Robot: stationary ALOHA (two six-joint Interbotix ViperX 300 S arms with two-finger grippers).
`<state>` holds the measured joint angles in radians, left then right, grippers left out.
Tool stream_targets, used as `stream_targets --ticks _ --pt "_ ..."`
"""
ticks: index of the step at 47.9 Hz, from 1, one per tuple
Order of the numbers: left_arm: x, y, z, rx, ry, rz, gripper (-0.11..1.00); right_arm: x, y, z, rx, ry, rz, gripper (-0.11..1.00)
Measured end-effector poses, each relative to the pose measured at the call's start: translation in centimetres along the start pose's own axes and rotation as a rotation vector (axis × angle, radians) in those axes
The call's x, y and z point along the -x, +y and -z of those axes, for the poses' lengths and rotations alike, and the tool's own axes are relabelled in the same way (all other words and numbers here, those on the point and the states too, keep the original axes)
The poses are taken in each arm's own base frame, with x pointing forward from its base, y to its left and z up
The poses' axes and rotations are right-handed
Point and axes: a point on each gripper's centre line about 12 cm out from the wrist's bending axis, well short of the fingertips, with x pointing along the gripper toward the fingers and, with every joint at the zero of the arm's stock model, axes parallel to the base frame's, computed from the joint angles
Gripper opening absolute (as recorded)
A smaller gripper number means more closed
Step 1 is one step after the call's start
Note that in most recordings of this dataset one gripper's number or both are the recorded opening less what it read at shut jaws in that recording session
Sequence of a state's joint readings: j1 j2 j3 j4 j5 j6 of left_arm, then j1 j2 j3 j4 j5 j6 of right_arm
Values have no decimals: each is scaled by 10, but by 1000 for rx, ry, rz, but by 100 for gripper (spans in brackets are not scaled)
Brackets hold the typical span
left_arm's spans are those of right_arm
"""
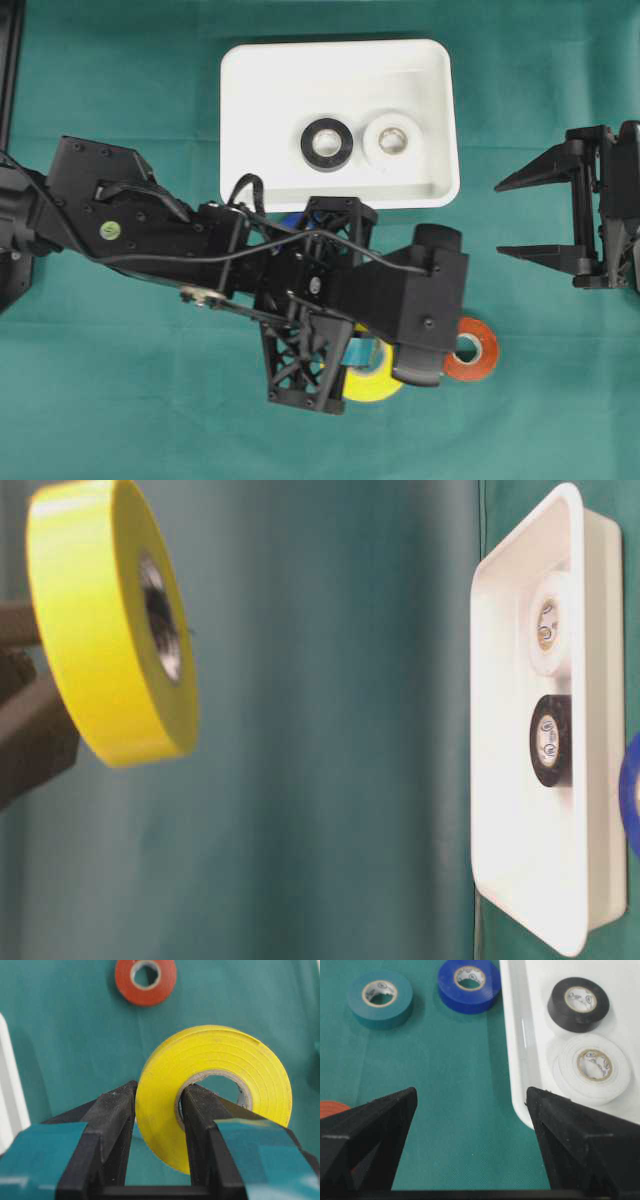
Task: Pick up the tape from a random location and place it into the white case.
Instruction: 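Lift the yellow tape roll and carry it over the tray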
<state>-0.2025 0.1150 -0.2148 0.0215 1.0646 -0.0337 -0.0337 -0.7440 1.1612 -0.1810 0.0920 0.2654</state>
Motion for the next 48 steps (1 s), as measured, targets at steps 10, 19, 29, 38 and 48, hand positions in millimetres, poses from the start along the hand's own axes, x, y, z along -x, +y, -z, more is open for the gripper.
stream_targets --ticks 10,19,29,38,48 --pt "6 -1 16 -1 25 1 23 0 0 -1 0 -2 0 87" --pt "13 -5 38 -10 55 6 23 0 0 0 0 0 0 87" --pt "28 -10 69 -24 78 15 23 0 0 -1 0 -2 0 87" --pt "41 -12 94 -31 78 22 23 0 -1 -1 -2 0 4 87" --pt "51 -12 112 -31 51 26 23 0 -1 -1 -3 0 6 87"
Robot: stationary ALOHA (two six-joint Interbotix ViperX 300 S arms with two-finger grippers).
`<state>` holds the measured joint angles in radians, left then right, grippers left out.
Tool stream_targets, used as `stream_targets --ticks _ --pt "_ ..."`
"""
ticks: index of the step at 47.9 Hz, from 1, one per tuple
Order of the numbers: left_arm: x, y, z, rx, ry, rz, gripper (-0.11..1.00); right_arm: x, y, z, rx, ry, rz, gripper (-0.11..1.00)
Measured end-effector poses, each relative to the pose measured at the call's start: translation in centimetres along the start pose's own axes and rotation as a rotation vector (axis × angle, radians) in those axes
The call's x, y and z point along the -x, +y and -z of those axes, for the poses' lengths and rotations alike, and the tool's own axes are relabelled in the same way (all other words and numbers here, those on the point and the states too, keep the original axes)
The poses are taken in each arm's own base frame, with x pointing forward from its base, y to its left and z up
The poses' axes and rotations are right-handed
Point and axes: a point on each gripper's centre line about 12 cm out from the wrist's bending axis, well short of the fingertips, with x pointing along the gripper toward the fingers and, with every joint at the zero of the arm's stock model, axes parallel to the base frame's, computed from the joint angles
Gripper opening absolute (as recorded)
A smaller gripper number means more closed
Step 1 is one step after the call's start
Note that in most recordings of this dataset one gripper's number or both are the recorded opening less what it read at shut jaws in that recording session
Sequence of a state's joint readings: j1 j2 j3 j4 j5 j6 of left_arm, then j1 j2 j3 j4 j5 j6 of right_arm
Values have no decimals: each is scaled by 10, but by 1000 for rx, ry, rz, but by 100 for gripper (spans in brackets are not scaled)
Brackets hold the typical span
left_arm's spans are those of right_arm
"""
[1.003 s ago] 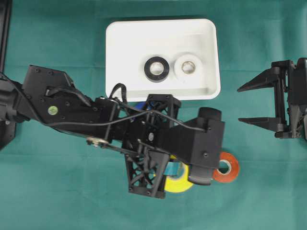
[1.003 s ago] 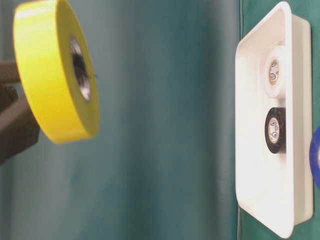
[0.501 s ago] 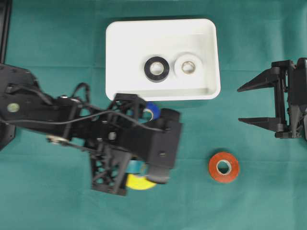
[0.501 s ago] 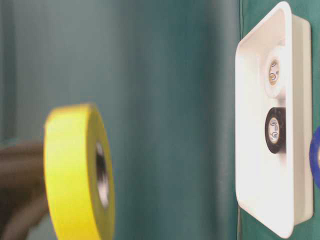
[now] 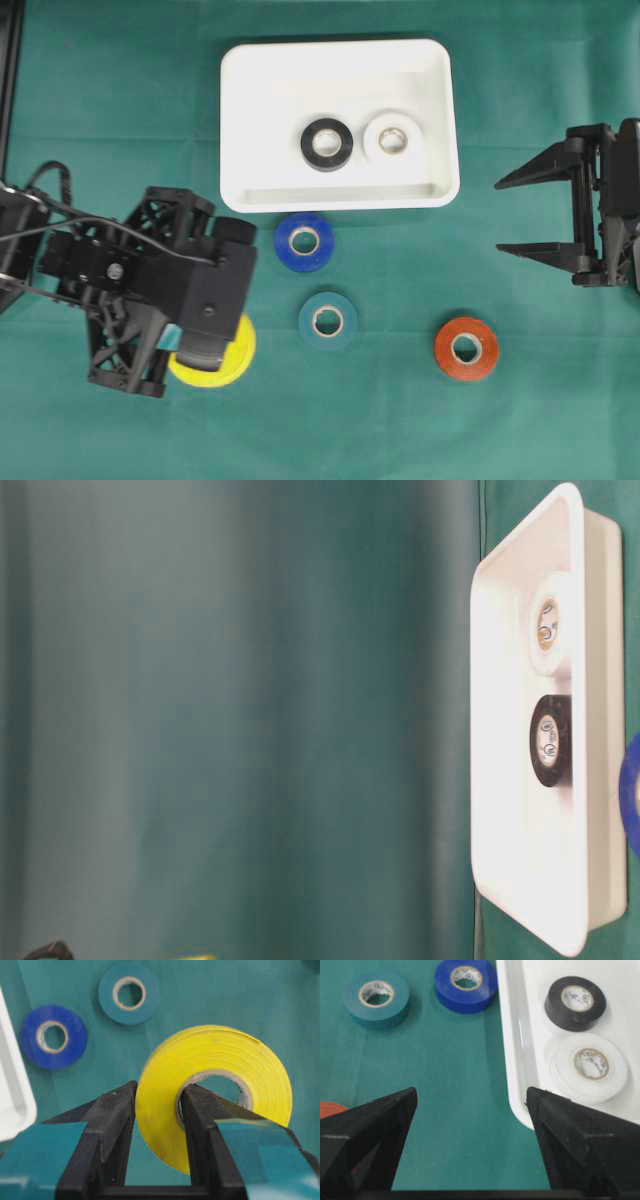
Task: Pick up the tape from a random location and place it into the white case.
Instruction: 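Lift the yellow tape roll and carry it over the tray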
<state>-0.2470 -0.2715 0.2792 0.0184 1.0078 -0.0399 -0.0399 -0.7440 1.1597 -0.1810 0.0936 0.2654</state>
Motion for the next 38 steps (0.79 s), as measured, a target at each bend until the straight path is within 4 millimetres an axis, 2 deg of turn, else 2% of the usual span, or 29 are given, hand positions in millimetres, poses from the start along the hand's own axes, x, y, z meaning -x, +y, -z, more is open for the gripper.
stream_targets --ticks 31,38 --pt "0 0 0 1 -11 2 23 0 -1 0 -2 4 4 87" --pt "-3 8 -1 20 -15 -10 23 0 -1 0 -2 6 5 87"
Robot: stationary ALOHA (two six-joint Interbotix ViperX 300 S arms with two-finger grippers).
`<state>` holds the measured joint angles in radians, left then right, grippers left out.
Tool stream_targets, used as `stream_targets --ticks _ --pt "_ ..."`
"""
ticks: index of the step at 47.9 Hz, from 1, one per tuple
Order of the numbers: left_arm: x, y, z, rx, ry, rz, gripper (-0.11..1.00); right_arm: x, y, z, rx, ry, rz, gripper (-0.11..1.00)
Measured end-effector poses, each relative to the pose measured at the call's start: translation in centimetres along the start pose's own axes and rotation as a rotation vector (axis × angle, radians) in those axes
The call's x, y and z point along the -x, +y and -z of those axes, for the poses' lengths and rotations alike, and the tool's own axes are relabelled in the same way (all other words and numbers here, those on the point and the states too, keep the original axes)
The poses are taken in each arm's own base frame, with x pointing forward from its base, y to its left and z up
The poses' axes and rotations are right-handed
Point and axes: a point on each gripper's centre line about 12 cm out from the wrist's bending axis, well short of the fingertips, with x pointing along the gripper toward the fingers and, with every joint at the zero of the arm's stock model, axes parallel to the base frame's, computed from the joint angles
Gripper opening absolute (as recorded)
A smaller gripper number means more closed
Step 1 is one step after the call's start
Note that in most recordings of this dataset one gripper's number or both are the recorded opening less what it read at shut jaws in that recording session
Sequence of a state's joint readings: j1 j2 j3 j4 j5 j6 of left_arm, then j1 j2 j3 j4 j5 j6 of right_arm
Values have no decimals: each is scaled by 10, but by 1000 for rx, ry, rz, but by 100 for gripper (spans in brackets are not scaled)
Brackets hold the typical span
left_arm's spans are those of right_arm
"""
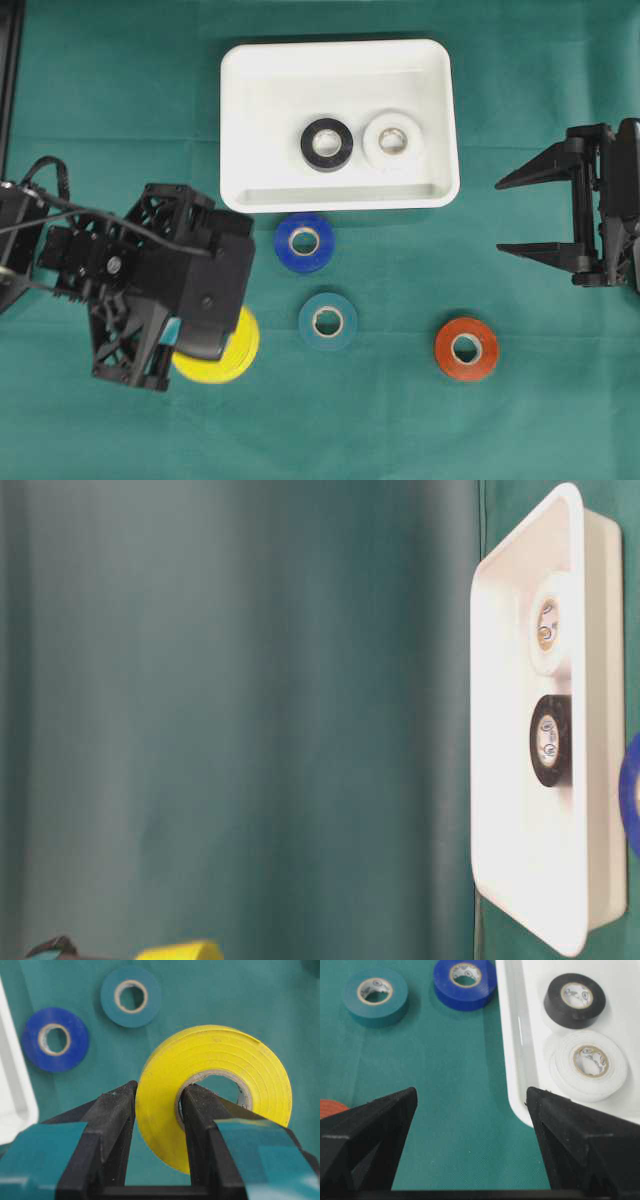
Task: Pick up the tape from a random location and place it into the white case.
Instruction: 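Lift the yellow tape roll and carry it over the tray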
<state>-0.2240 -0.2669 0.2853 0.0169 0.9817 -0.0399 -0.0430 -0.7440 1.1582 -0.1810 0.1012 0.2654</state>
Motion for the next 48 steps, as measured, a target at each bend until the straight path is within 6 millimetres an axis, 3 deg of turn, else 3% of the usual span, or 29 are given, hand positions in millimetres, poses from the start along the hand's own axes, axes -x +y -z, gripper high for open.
stream_targets --ticks 6,22,48 --pt "-5 15 -1 34 1 -23 23 0 0 1 2 2 0 87" --pt "-19 76 5 182 36 -114 23 0 0 0 8 0 1 87" --pt "-11 159 20 372 -3 -243 23 0 0 0 11 -2 2 87"
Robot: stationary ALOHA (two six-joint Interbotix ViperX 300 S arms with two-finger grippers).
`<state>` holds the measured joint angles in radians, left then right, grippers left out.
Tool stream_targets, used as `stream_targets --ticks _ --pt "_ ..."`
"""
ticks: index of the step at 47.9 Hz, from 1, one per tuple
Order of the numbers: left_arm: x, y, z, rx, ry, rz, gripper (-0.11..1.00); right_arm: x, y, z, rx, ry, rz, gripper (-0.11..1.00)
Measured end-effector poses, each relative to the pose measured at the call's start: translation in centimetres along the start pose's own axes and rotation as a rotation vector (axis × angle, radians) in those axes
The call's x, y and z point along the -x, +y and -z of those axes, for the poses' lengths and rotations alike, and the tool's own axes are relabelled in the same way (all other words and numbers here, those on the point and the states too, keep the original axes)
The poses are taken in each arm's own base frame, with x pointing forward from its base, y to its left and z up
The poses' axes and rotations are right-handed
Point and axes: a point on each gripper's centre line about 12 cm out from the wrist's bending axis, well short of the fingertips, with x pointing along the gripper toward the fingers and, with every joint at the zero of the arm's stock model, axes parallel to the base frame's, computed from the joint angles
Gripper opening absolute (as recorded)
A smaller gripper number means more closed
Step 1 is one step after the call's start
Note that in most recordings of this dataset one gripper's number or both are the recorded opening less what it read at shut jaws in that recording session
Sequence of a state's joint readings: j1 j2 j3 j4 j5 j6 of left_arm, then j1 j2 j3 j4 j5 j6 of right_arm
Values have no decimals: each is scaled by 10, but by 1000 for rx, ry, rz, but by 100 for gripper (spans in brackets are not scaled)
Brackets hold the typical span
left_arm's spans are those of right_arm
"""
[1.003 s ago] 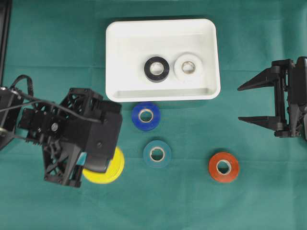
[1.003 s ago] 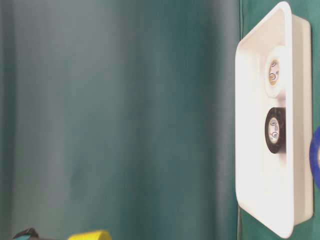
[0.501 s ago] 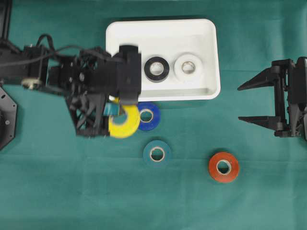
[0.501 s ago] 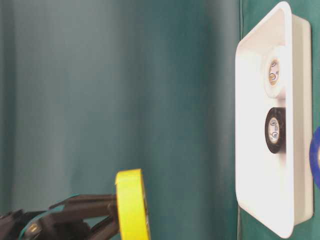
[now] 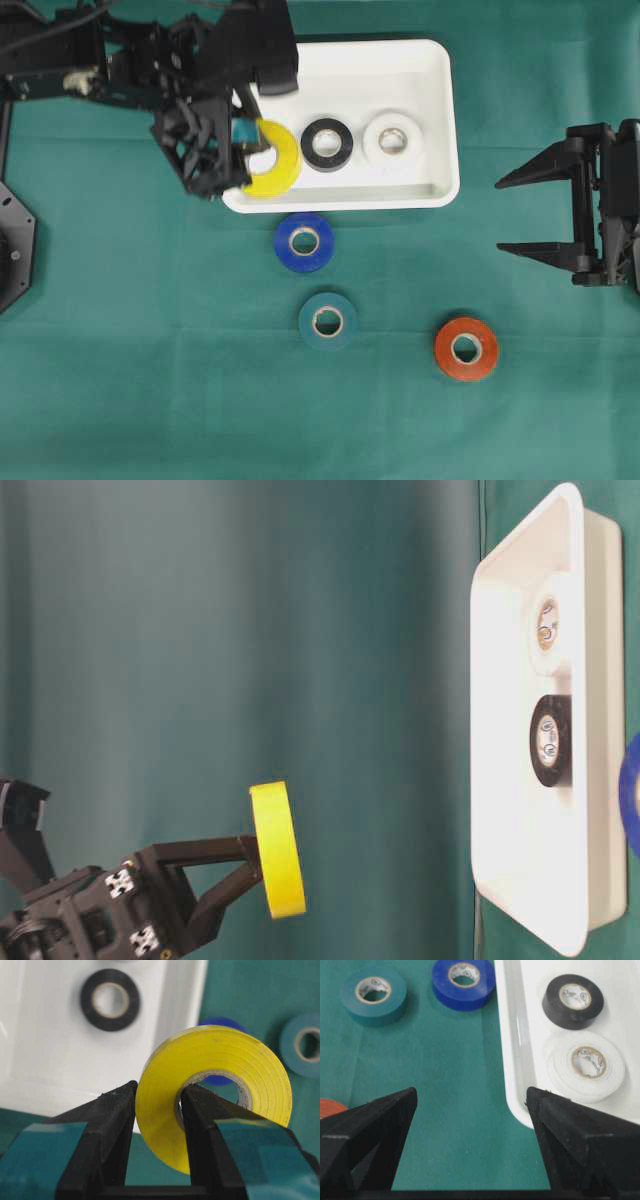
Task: Pick up the tape from a random location and place it into the white case.
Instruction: 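Lift the yellow tape roll and carry it over the tray, then lower the yellow roll left of the black roll and open the left gripper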
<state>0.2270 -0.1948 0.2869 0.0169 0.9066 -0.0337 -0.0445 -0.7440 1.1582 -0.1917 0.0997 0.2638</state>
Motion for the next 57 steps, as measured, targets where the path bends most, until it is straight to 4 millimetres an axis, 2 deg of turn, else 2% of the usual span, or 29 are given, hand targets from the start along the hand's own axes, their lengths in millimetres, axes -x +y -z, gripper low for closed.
stream_targets --ticks 7,14,57 --pt "-2 20 0 45 3 -29 23 0 0 0 0 1 0 87" --pt "-2 31 0 71 -3 -46 23 0 0 0 -1 1 2 87" --pt "-2 34 0 79 -8 -50 23 0 -1 2 3 13 7 87"
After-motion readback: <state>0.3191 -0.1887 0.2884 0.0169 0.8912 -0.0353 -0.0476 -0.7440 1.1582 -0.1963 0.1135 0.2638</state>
